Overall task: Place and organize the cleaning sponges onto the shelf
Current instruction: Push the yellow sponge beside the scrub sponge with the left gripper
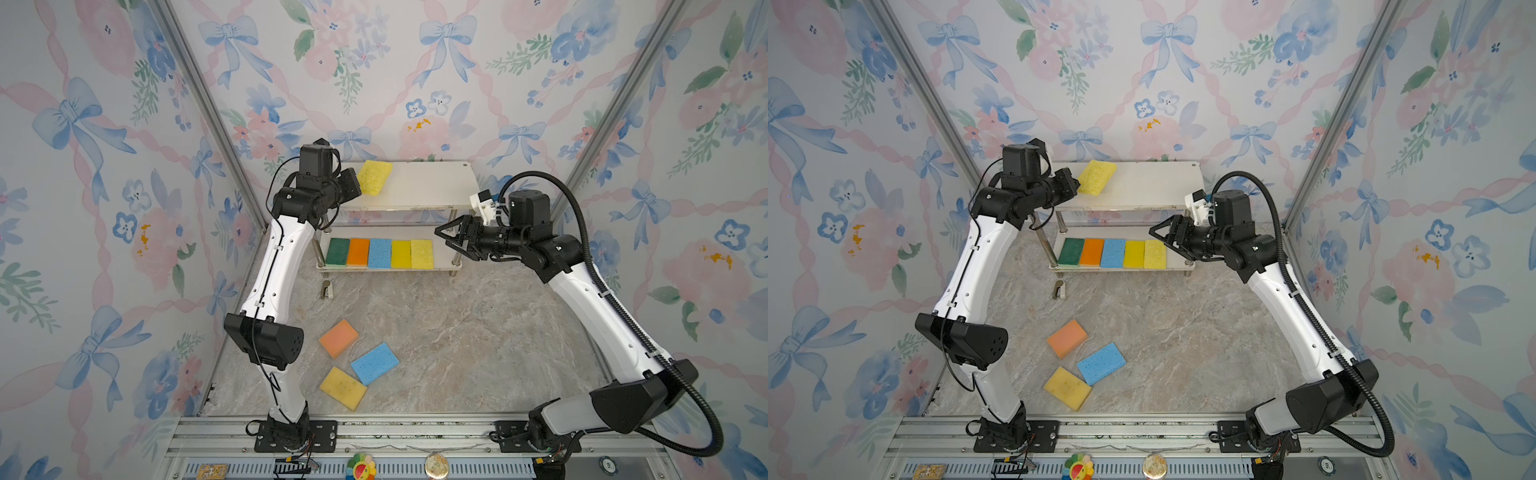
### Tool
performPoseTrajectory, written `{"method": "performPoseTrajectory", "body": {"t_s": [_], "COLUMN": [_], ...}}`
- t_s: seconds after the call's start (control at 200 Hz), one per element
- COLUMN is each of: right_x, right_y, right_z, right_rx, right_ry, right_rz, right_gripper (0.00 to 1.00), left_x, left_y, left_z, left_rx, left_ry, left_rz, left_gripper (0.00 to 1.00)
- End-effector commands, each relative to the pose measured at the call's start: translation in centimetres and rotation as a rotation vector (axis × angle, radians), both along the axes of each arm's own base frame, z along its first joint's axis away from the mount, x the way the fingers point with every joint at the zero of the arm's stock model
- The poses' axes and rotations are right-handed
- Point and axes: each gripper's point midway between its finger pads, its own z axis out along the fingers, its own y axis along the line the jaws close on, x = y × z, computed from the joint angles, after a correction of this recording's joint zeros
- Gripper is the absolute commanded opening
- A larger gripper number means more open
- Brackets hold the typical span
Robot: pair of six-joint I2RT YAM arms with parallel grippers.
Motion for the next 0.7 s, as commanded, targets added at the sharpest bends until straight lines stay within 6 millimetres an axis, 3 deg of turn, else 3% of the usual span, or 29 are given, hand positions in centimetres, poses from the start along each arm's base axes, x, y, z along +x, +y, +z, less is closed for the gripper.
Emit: {"method": "performPoseTrajectory", "body": {"t_s": [0.0, 0.215, 0.695], "right_x": [-0.4, -0.4, -0.6], "right_y": [0.6, 1.1, 1.5], "right_z": [0.7, 0.7, 0.6], "right_rx": [0.022, 0.021, 0.02], "right_ry": [-0.016, -0.018, -0.02], "right_rz": [0.023, 0.034, 0.039], "right_gripper": [0.7, 0.7, 0.7], "left_x": [-1.9, -3.4, -4.5], "left_y": [2.0, 4.7, 6.8], "left_z": [3.6, 2.9, -0.5], "left_rx": [-0.036, -0.008, 0.095], "left_ry": [-0.06, -0.034, 0.068], "left_rz": [0.064, 0.166, 0.242], "left_gripper": [0.0, 0.0, 0.0]}}
